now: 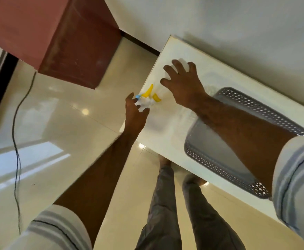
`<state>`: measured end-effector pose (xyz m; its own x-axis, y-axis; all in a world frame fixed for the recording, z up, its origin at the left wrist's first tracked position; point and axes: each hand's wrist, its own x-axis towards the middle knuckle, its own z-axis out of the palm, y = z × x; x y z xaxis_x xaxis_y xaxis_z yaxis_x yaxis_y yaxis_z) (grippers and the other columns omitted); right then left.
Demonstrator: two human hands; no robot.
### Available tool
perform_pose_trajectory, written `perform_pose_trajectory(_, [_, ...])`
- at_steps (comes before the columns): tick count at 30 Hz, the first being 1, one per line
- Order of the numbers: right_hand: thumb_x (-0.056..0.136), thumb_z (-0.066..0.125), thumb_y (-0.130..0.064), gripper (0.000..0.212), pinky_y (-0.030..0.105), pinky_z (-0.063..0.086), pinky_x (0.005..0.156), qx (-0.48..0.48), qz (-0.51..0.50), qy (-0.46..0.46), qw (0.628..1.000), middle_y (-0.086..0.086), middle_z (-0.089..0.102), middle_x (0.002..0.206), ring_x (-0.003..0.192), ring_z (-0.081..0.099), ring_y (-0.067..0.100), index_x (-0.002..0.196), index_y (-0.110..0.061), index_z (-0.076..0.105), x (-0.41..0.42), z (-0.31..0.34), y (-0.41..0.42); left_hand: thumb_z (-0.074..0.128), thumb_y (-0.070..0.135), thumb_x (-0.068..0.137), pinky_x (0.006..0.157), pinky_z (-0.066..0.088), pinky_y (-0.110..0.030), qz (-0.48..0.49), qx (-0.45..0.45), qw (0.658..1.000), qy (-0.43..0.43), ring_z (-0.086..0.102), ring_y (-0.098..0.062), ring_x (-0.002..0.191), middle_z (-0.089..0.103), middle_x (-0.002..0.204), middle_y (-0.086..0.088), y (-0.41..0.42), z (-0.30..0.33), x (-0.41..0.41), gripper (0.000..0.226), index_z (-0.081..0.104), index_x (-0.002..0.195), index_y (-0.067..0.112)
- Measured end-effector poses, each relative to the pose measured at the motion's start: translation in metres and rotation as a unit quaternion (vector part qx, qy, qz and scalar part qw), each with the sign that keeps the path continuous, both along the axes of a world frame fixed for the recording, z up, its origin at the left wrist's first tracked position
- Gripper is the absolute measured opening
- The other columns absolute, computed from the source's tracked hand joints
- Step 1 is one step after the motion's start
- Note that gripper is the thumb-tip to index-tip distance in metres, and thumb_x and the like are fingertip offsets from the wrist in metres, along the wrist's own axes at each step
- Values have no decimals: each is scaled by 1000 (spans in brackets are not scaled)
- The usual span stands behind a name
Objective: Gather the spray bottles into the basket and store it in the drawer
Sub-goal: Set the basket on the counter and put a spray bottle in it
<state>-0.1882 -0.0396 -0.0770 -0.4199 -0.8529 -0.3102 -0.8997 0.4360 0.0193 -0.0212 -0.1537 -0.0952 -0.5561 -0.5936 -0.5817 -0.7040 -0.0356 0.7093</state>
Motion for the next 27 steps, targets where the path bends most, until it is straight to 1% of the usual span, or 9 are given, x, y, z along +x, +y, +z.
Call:
perform_pose_trajectory(3, [77,66,-14,53,56,34,100,-16,-33,-11,999,9,36,150,144,28,37,126,-25,49,-4,13,8,60,-3,91,108,48,-39,7,-29,997,74,52,-28,130,40,149,-15,1,15,-2,66,29,148,8])
perform_pose_trajectory(6, [77,63,-29,52,51,39,96,-83,-131,-43,987,2,39,149,141,32,34,127,-33,51,-11,36,29,55,12,97,99,52,-32,16,-39,984,171,56,-26,125,42,147,-10,3,35,-3,59,28,150,14])
perform_pose_trajectory(9, [74,65,-40,50,43,47,90,-229,-261,-94,933,0,47,141,129,43,30,123,-35,59,-11,63,65,50,15,100,96,50,-33,17,-36,979,197,58,-25,121,50,142,-8,13,47,-11,47,36,145,16])
perform_pose_trajectory(12, [77,71,-36,48,41,45,97,-361,-320,-181,857,2,48,131,122,48,26,122,-23,60,-1,85,116,49,5,100,100,48,-35,-82,-10,984,160,58,-26,123,55,138,-9,42,50,-27,37,48,137,9])
perform_pose_trajectory(16, [84,74,-22,51,29,40,105,-402,-335,-278,806,-1,50,129,124,49,17,128,-23,49,28,89,182,55,10,99,104,41,-26,-264,33,963,49,50,-26,131,45,148,-8,83,44,-49,47,42,144,13])
perform_pose_trajectory(20, [85,75,-21,54,42,45,105,-386,-399,-328,764,4,55,132,126,50,22,131,-24,47,52,64,223,58,29,98,101,40,-29,-340,61,938,-37,49,-29,134,40,155,-9,114,34,-71,61,31,152,18])
perform_pose_trajectory(22, [86,74,-24,48,36,45,103,-388,-420,-336,748,6,56,132,126,51,21,128,-22,51,56,48,228,56,33,99,97,42,-27,-346,42,936,-54,53,-26,131,50,148,-9,122,28,-76,57,37,150,18])
perform_pose_trajectory(24, [86,74,-22,44,29,43,100,-396,-429,-324,744,8,57,129,123,53,22,125,-18,54,57,35,226,51,34,101,95,50,-33,-357,16,933,-47,60,-25,122,62,133,-8,124,25,-76,48,45,146,18])
perform_pose_trajectory(27, [84,75,-14,45,37,47,101,-389,-433,-291,759,11,57,127,119,55,25,125,-12,55,58,17,218,46,35,103,85,58,-44,-374,-2,926,-47,66,-24,102,67,111,-3,123,23,-74,38,54,136,19])
